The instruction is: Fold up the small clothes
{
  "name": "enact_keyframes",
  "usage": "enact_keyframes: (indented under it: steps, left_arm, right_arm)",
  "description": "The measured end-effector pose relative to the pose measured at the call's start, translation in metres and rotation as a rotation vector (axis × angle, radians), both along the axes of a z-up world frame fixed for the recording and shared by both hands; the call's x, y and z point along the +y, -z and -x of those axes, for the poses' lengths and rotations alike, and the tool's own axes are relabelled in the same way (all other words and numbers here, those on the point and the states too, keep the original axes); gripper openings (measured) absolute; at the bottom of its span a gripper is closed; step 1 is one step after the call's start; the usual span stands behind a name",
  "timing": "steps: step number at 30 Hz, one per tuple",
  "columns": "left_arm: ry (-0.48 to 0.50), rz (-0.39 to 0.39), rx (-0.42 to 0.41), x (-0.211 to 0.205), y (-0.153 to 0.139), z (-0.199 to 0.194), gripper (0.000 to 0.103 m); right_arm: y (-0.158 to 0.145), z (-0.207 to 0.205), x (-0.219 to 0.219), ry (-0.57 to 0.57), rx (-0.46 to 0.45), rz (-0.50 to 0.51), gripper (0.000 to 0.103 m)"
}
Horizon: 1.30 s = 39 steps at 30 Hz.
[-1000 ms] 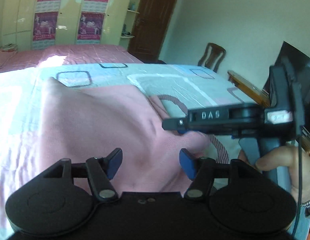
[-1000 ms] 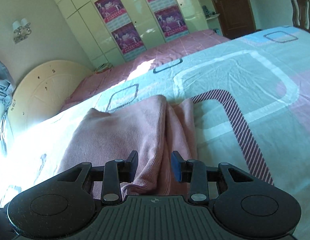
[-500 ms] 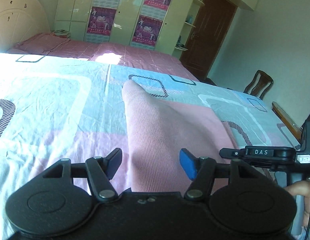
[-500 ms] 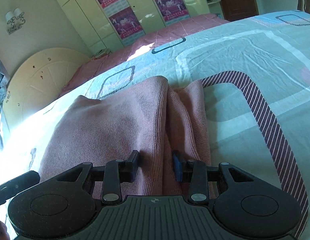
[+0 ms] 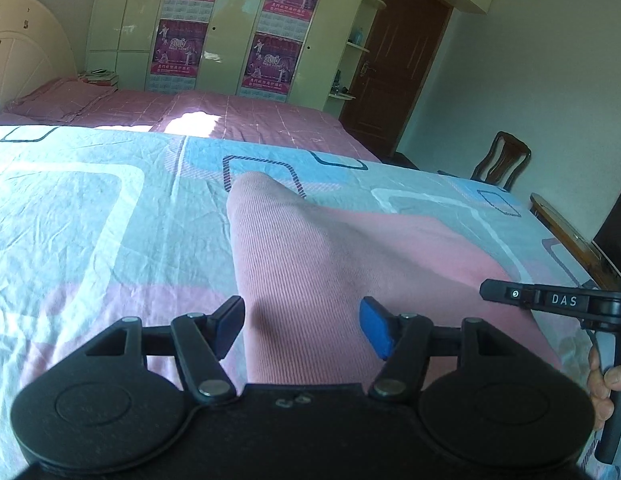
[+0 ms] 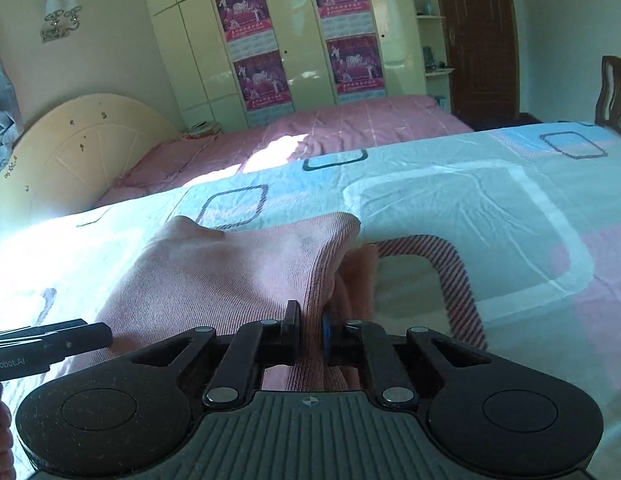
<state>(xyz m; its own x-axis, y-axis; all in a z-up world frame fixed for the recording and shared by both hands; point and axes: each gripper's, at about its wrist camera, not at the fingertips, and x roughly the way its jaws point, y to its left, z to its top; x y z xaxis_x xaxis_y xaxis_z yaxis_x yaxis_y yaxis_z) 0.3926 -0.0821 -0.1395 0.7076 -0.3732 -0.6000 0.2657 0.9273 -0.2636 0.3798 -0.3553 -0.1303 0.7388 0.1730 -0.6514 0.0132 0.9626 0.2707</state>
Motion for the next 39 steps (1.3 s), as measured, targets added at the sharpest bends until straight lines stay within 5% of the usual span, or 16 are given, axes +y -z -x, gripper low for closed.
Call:
enact_keyframes:
  steps: [4, 14, 26, 39]
  left_arm:
    - [-0.003, -0.06, 0.05, -0.011, 0.02, -0.003, 0.065]
    - [-0.023, -0.02, 0.072, 0.0, 0.028, 0.0, 0.065]
    - [-0.019, -0.042, 0.101, -0.001, 0.023, 0.0, 0.065]
    - [-0.01, -0.104, 0.017, -0.02, -0.022, -0.019, 0.063]
  right_arm:
    - [0.025, -0.008, -0.005, 0.016, 0.067, -0.043, 0.009]
    - [-0.001, 0.045, -0.022, 0.001, 0.093, -0.136, 0.02]
    - [0.026, 0.079, -0.037, 0.058, 0.202, -0.181, 0.014]
    - [-0.027, 0.031, -0.027, 0.051, 0.035, -0.059, 0.025]
